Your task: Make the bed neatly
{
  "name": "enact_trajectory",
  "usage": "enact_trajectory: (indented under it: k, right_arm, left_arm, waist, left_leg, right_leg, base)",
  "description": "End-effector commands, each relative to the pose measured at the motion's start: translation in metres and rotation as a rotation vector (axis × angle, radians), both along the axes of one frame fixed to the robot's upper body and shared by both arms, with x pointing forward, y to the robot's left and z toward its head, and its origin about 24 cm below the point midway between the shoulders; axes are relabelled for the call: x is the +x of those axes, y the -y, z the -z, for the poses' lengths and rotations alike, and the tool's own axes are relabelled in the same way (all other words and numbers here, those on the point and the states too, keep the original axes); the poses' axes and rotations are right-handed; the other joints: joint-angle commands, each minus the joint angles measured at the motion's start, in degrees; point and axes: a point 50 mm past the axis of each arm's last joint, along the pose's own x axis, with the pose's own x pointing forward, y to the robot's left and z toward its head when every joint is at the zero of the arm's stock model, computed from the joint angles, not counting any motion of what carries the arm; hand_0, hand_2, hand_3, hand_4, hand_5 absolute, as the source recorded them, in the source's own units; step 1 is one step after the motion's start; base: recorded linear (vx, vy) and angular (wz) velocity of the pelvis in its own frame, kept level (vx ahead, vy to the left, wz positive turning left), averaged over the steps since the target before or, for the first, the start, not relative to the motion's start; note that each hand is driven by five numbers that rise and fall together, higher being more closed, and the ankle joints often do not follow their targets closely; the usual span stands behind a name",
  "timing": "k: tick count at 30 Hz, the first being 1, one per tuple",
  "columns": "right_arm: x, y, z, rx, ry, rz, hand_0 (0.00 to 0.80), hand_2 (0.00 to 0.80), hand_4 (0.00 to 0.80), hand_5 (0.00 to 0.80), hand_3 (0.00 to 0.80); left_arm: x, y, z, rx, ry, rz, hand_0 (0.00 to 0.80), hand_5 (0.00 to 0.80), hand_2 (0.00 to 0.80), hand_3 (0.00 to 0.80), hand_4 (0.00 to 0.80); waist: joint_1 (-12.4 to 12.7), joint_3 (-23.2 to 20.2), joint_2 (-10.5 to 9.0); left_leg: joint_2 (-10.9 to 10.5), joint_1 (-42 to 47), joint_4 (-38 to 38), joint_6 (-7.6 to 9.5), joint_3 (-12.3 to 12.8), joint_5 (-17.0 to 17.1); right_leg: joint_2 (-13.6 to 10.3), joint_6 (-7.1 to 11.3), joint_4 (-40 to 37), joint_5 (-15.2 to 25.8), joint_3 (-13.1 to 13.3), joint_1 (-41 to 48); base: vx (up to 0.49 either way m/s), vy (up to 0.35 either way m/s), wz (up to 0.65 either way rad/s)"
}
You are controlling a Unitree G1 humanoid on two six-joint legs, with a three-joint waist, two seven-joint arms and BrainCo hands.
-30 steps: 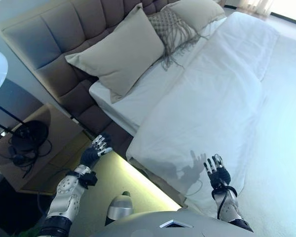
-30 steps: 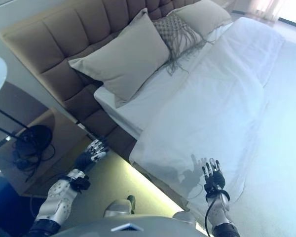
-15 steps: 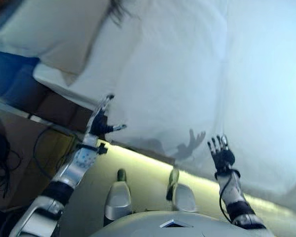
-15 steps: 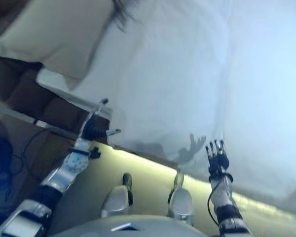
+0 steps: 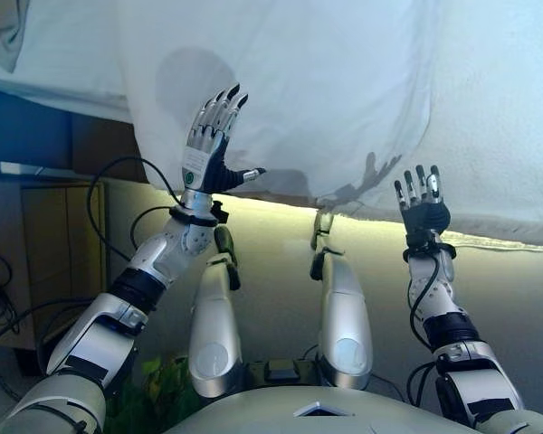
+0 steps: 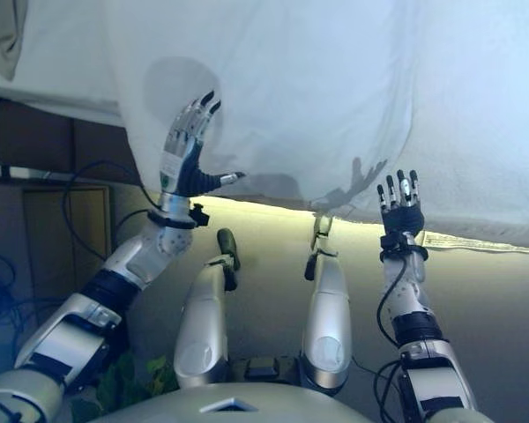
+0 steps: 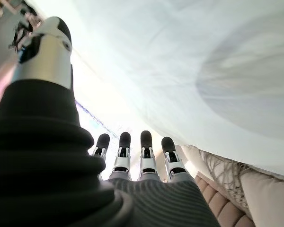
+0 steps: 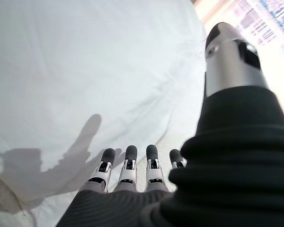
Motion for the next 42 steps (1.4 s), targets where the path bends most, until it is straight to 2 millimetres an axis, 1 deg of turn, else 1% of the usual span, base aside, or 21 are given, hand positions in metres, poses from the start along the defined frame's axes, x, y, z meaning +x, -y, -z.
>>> enact_trajectory:
  k: [1,3,6,9,10,13,15,18,21,28,34,35,36,37,38,42]
  right_arm:
    - [-0.008,-0.002,-0.015,-0.034,0.073,-0.040,0.000,0.000,0.000,0.000,0.000]
    - [-0.011,-0.005,-0.014,-0.030,0.082,-0.056,0.000,0.000,0.000,0.000,0.000]
    - [-0.013,-0.007,-0.015,-0.032,0.101,-0.071,0.000,0.000,0.000,0.000,0.000]
    - [-0.013,-0.005,-0.019,-0.045,0.122,-0.083,0.000,0.000,0.000,0.000,0.000]
    - [-0.014,-0.005,-0.021,-0.053,0.128,-0.090,0.000,0.000,0.000,0.000,0.000]
    - [-0.015,-0.004,-0.025,-0.067,0.140,-0.102,0.000,0.000,0.000,0.000,0.000]
    - [-0.015,-0.004,-0.027,-0.077,0.151,-0.103,0.000,0.000,0.000,0.000,0.000]
    - [-0.012,-0.003,-0.036,-0.092,0.167,-0.102,0.000,0.000,0.000,0.000,0.000]
    - [-0.012,-0.006,-0.039,-0.109,0.176,-0.113,0.000,0.000,0.000,0.000,0.000]
    - [-0.016,-0.009,-0.038,-0.105,0.184,-0.106,0.000,0.000,0.000,0.000,0.000]
    - [-0.015,-0.010,-0.041,-0.110,0.193,-0.116,0.000,0.000,0.000,0.000,0.000]
    - [-0.014,-0.010,-0.041,-0.109,0.194,-0.118,0.000,0.000,0.000,0.000,0.000]
    - [-0.013,-0.012,-0.042,-0.108,0.198,-0.120,0.000,0.000,0.000,0.000,0.000]
    - [-0.012,-0.013,-0.044,-0.107,0.204,-0.122,0.000,0.000,0.000,0.000,0.000]
    - [-0.011,-0.013,-0.046,-0.107,0.209,-0.125,0.000,0.000,0.000,0.000,0.000]
    - [-0.012,-0.016,-0.050,-0.100,0.223,-0.125,0.000,0.000,0.000,0.000,0.000]
  left_arm:
    - [0.006,-0.004,-0.014,0.056,0.095,-0.070,0.000,0.000,0.000,0.000,0.000]
    - [0.011,-0.008,-0.011,0.099,0.078,-0.131,0.000,0.000,0.000,0.000,0.000]
    - [0.020,-0.018,-0.007,0.147,0.025,-0.231,0.000,0.000,0.000,0.000,0.000]
    - [0.027,-0.031,0.003,0.204,-0.034,-0.321,0.000,0.000,0.000,0.000,0.000]
    - [0.029,-0.038,0.008,0.222,-0.075,-0.367,0.000,0.000,0.000,0.000,0.000]
    - [0.034,-0.057,0.017,0.206,-0.160,-0.470,0.000,0.000,0.000,0.000,0.000]
    - [0.035,-0.065,0.020,0.207,-0.183,-0.520,0.000,0.000,0.000,0.000,0.000]
    - [0.035,-0.076,0.022,0.215,-0.191,-0.610,0.000,0.000,0.000,0.000,0.000]
    - [0.036,-0.089,0.021,0.175,-0.181,-0.701,0.000,0.000,0.000,0.000,0.000]
    - [0.030,-0.099,0.021,0.118,-0.140,-0.802,0.000,0.000,0.000,0.000,0.000]
    - [0.029,-0.111,0.030,0.150,-0.246,-0.862,0.000,0.000,0.000,0.000,0.000]
    - [0.030,-0.111,0.032,0.156,-0.263,-0.869,0.307,0.307,0.307,0.307,0.307]
    - [0.030,-0.111,0.034,0.160,-0.276,-0.873,0.442,0.442,0.442,0.442,0.442]
    - [0.031,-0.110,0.035,0.164,-0.287,-0.874,0.703,0.703,0.703,0.703,0.703]
    - [0.032,-0.110,0.035,0.167,-0.290,-0.871,0.800,0.800,0.800,0.800,0.800]
    - [0.033,-0.108,0.031,0.168,-0.269,-0.858,0.800,0.800,0.800,0.800,0.800]
  waist:
    - [-1.15,-0.36,-1.71]
    - [-2.01,0.16,-2.23]
    - [-3.01,0.69,-2.73]
    - [-4.08,1.05,-2.78]
    - [-4.57,1.06,-2.77]
    - [-5.57,1.07,-2.74]
    - [-5.99,1.08,-2.49]
    - [-6.44,1.08,-1.95]
    - [-6.97,1.08,-1.83]
    - [-6.76,1.09,-1.86]
    - [-6.88,1.09,-2.02]
    - [-6.95,1.09,-2.14]
    - [-6.96,1.10,-2.27]
    - [-6.95,1.10,-2.44]
    - [-6.97,1.10,-2.59]
    - [-6.93,1.10,-3.15]
  left_leg:
    - [1.34,-3.55,3.27,1.01,-1.75,1.67]
    - [1.79,-4.59,4.42,0.93,-1.42,1.35]
    - [2.22,-5.45,4.52,0.74,-0.71,1.73]
    - [2.56,-6.02,4.13,0.39,0.04,2.44]
    - [2.74,-6.23,4.14,0.26,0.32,2.62]
    - [3.33,-6.64,3.74,-0.12,1.13,3.33]
    - [3.53,-6.74,3.69,-0.29,1.46,3.56]
    - [3.57,-6.99,3.79,-0.60,1.53,3.74]
    - [3.87,-7.23,3.80,-0.70,1.81,3.87]
    - [4.05,-8.05,4.30,-0.86,1.73,3.95]
    - [4.44,-9.38,5.75,-1.07,1.35,3.57]
    - [4.58,-9.75,5.98,-1.10,1.30,3.61]
    - [4.70,-10.21,6.11,-1.13,1.23,3.70]
    - [4.79,-10.74,6.15,-1.13,1.13,3.82]
    - [4.85,-11.13,6.20,-1.14,1.07,3.92]
    - [5.25,-12.27,5.96,-1.31,0.91,4.60]
  right_leg:
    - [-3.36,5.95,7.03,-2.72,-1.15,-1.22]
    - [-2.90,5.93,7.54,-2.79,-0.71,-2.09]
    - [-2.52,5.97,6.93,-2.34,-0.36,-2.91]
    - [-2.53,6.01,6.20,-1.87,-0.07,-3.63]
    - [-2.58,6.02,6.06,-1.78,0.01,-3.89]
    - [-2.53,5.95,5.74,-1.69,0.31,-4.55]
    - [-2.57,5.78,5.76,-1.84,0.53,-4.81]
    - [-2.73,5.65,5.96,-1.97,0.86,-5.41]
    - [-2.68,5.38,6.10,-2.12,1.15,-6.07]
    - [-2.70,5.12,6.22,-2.35,1.14,-6.60]
    - [-2.66,4.85,7.53,-2.85,1.34,-7.83]
    - [-2.55,4.77,7.69,-2.88,1.41,-8.12]
    - [-2.47,4.69,7.72,-2.89,1.43,-8.42]
    - [-2.36,4.62,7.68,-2.85,1.44,-8.78]
    - [-2.27,4.57,7.64,-2.80,1.43,-9.02]
    - [-2.07,4.53,7.12,-2.47,1.20,-9.54]
  base:
    - [0.072,0.044,-0.21]
    - [-0.010,0.041,-0.30]
    - [-0.021,0.058,-0.33]
    - [-0.021,0.079,-0.19]
    - [-0.011,0.069,-0.21]
    - [-0.009,0.058,-0.17]
    - [0.011,0.071,-0.14]
    - [0.009,0.056,-0.03]
    - [0.002,0.040,-0.02]
    - [0.005,-0.003,-0.14]
    - [-0.001,-0.003,-0.02]
    - [-0.028,-0.008,0.03]
    - [-0.039,-0.019,0.02]
    - [-0.043,-0.028,0.01]
    - [-0.043,-0.036,0.01]
    - [-0.032,-0.036,0.01]
